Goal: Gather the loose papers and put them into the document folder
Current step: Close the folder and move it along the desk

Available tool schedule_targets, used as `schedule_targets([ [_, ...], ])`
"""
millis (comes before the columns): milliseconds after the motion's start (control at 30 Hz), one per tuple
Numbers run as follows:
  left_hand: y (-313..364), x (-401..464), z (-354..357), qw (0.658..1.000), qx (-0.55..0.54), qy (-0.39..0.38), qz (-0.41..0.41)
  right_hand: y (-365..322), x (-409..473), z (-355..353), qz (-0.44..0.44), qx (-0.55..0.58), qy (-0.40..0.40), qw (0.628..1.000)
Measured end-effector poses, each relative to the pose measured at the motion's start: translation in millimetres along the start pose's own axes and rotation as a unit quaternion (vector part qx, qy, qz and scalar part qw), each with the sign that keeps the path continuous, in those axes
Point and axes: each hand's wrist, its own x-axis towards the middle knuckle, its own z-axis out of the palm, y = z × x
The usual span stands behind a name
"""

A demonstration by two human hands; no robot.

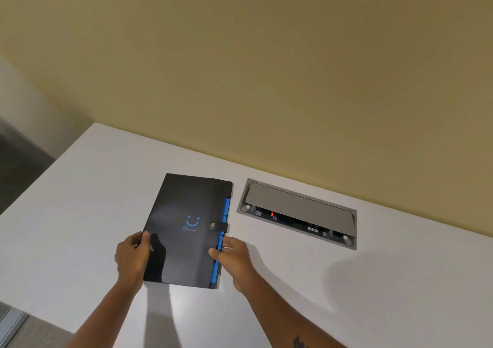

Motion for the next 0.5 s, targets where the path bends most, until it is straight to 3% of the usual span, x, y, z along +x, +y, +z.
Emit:
schedule_targets([
  [500, 57.0, 68.7, 50.0, 0.991, 0.061, -0.094, 0.075, -36.1, 42.3, -14.0, -0.02, 0.008, 0.041, 0.999],
])
